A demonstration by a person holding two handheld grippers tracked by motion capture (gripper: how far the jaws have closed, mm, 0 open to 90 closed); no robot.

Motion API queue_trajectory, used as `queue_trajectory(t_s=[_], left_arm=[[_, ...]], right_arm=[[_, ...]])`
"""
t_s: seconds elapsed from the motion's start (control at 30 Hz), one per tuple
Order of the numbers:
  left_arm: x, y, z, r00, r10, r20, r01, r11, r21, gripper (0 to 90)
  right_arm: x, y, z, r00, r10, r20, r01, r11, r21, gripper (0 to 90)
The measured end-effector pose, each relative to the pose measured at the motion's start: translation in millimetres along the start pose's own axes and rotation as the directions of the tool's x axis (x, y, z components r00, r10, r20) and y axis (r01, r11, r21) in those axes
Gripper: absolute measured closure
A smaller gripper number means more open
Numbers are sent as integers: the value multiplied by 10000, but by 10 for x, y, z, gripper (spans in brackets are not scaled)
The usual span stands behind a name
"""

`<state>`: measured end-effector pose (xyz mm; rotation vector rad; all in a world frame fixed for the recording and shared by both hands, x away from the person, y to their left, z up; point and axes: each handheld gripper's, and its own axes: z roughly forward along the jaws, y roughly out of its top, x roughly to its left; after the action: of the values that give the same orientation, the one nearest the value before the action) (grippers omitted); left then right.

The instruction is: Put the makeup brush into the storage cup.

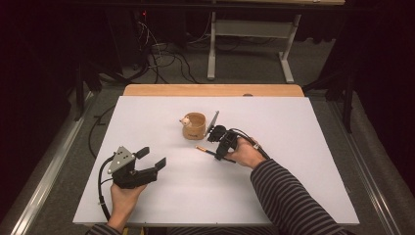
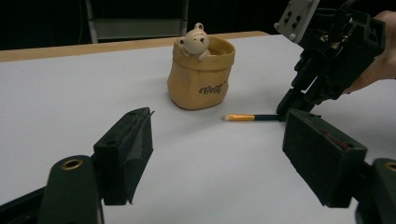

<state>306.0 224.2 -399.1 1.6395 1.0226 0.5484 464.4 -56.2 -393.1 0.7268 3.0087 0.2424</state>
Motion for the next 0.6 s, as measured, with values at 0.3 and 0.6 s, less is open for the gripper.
queue_trajectory(t_s=[0.3, 0.6], left_arm=[[-2, 0, 0, 10000, 7, -1, -7, 10000, 0, 249], [-4, 0, 0, 10000, 14, -5, -14, 10000, 15, 249]], right_arm=[[12, 5, 8, 9998, -70, 171, 70, 10000, 9, 819], [40, 12, 16, 9991, -184, 385, 181, 9998, 81, 851]])
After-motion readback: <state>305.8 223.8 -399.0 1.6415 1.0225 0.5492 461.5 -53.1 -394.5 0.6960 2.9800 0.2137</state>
